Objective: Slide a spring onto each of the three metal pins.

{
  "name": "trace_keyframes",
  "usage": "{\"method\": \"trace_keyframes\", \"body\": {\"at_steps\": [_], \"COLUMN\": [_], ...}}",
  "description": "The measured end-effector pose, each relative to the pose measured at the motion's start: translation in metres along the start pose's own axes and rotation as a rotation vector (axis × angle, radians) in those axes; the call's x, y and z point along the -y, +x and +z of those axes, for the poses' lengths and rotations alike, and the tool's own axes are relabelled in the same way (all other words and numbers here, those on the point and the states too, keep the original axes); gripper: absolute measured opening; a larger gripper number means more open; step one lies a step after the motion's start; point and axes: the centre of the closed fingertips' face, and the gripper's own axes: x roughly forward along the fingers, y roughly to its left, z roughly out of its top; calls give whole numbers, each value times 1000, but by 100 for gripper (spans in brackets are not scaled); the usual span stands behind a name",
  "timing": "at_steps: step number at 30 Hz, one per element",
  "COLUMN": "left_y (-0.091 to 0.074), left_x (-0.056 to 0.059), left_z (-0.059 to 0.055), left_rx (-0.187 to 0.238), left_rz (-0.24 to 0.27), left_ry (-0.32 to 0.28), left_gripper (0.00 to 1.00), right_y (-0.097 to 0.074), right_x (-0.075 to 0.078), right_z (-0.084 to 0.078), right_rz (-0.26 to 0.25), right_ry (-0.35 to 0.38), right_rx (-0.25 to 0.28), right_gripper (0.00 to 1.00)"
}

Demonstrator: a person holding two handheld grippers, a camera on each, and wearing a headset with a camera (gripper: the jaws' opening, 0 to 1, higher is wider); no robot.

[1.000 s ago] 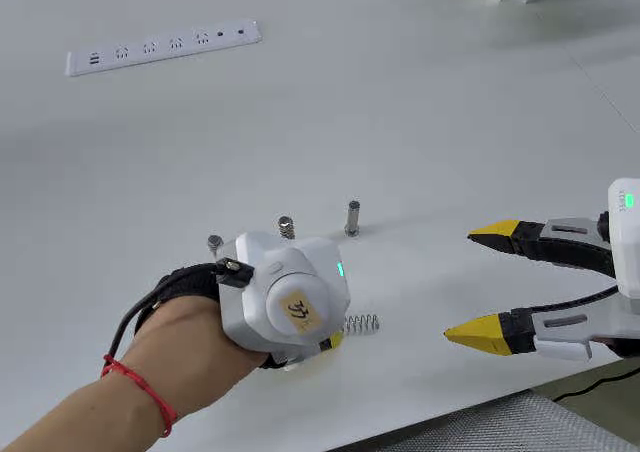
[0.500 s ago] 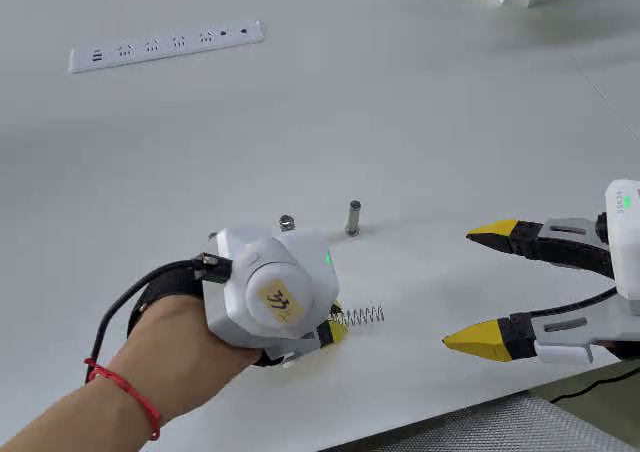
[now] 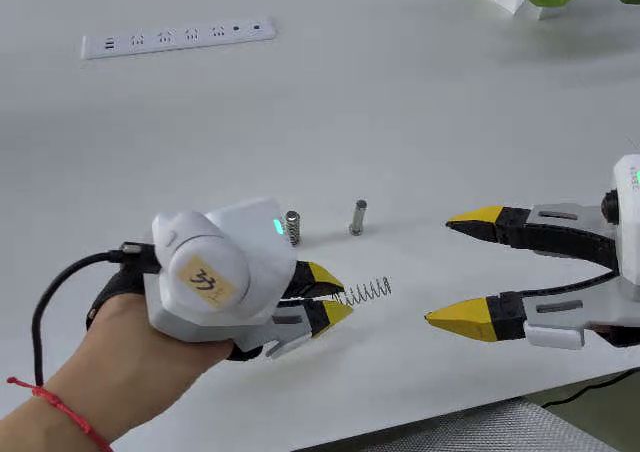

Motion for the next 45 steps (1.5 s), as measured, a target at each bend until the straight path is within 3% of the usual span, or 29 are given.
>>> {"method": "trace_keyframes", "body": {"at_steps": [8, 15, 23, 32, 45], "left_y": [-29, -50, -65, -71, -72], "left_x": [-1, -2, -3, -1, 4], "left_z": [27, 43, 56, 58, 60], "left_rx": [149, 237, 325, 364, 377], "left_rz": [12, 26, 37, 42, 23], "left_ry": [-49, -58, -89, -110, -112], "left_gripper": [7, 7, 7, 7, 7], "right_y": [10, 15, 21, 25, 26], "right_x": [-15, -27, -38, -44, -48], "right_z": [36, 69, 88, 95, 103], "right_rz": [101, 190, 253, 273, 293], "right_ry": [1, 20, 30, 42, -50], "right_rx": [55, 104, 120, 123, 73], "right_gripper": [41, 28, 15, 7, 6]}}
